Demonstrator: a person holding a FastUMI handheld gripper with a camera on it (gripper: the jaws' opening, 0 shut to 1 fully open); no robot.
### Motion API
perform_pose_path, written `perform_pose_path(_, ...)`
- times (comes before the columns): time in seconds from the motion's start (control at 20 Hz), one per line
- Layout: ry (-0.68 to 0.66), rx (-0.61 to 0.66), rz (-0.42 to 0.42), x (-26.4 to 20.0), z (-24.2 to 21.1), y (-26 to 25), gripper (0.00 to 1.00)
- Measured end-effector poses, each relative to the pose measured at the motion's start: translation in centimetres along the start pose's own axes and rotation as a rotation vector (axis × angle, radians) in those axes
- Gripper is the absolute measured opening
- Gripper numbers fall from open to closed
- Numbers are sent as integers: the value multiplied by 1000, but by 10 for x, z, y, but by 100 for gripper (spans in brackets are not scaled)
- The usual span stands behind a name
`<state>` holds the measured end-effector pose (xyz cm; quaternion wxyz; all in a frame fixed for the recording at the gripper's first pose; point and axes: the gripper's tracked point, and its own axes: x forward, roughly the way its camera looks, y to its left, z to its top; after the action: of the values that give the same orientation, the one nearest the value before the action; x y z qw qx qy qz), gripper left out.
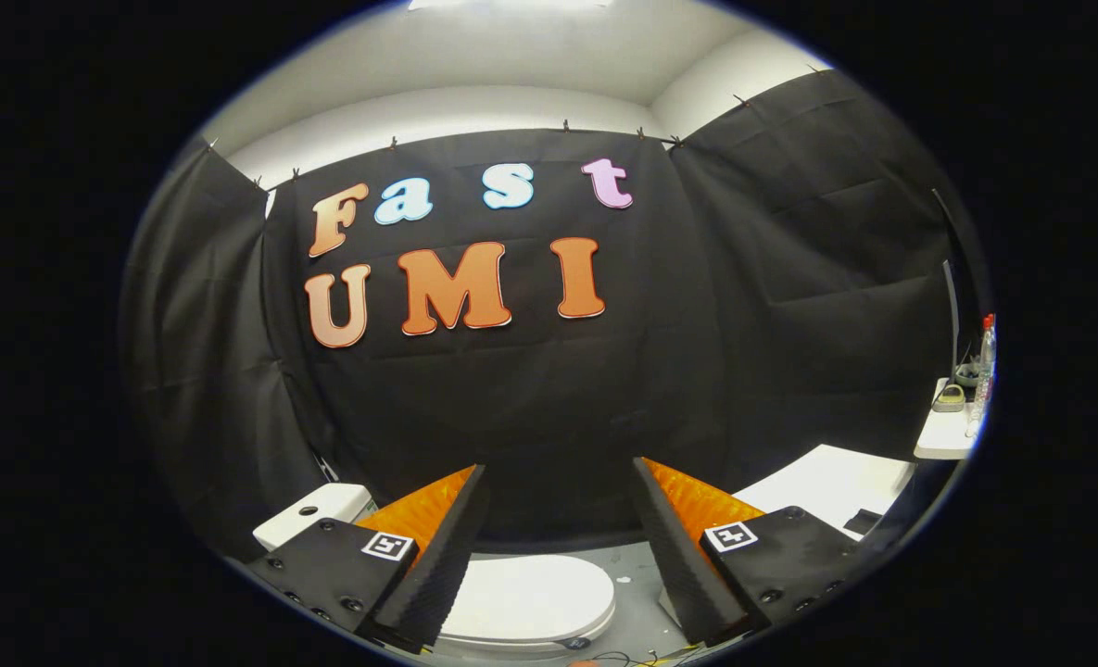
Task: Open the toilet lid.
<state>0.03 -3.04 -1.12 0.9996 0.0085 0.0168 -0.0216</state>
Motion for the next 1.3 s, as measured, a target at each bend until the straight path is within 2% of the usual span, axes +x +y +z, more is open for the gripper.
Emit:
perform_pose_path(0.4, -9, -5, 3, 0, -1, -5, 98)
perform_pose_path(0.6, -5, -3, 14, 2, -19, -15, 98)
perform_pose_path(0.85, 100, 56, 40, 14, -101, -39, 98)
perform_pose_path(1.0, 191, 161, 68, 22, -160, -50, 99)
perform_pose_path(1.3, 372, 383, 72, 39, -278, -73, 98)
